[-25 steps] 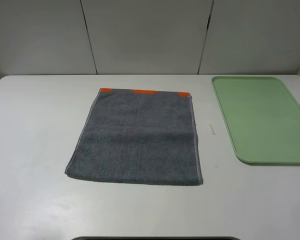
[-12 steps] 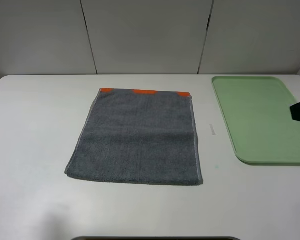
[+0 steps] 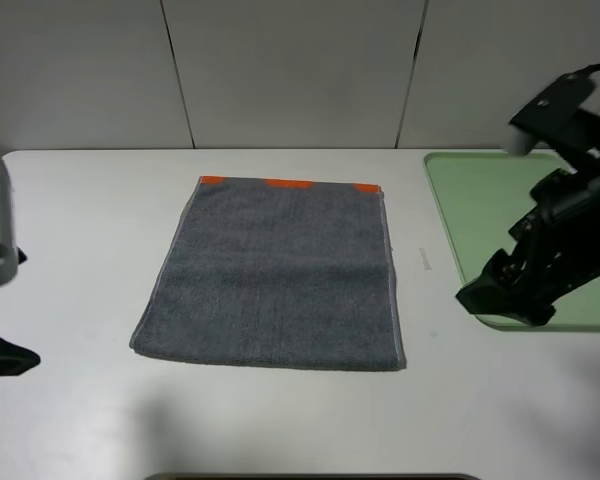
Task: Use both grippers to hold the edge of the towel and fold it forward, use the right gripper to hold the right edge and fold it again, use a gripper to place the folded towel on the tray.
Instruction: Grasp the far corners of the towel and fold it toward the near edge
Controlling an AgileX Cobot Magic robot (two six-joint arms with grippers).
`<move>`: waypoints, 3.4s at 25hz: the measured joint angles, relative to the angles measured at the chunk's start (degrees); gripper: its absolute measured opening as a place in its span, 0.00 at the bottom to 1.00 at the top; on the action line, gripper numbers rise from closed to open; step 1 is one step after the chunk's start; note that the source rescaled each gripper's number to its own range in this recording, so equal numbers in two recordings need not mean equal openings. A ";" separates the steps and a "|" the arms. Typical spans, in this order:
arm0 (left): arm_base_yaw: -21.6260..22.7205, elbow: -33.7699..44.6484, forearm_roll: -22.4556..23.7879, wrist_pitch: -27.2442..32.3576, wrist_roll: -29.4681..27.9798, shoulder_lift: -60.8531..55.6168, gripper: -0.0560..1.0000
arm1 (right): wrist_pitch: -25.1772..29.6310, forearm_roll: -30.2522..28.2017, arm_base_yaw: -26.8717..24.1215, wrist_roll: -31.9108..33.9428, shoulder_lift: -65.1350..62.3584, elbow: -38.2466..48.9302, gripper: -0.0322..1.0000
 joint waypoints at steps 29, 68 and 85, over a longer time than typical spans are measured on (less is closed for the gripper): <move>-11.14 0.00 5.81 -14.76 4.78 27.03 0.95 | -14.08 -3.58 17.44 -5.86 22.38 -0.24 1.00; -11.14 -0.04 5.45 -33.39 12.35 44.85 0.94 | -24.02 -7.66 17.44 -10.50 39.34 -0.36 1.00; -11.14 -0.04 5.45 -35.87 17.46 45.76 0.93 | -23.71 -6.53 17.44 -10.61 39.61 -0.65 1.00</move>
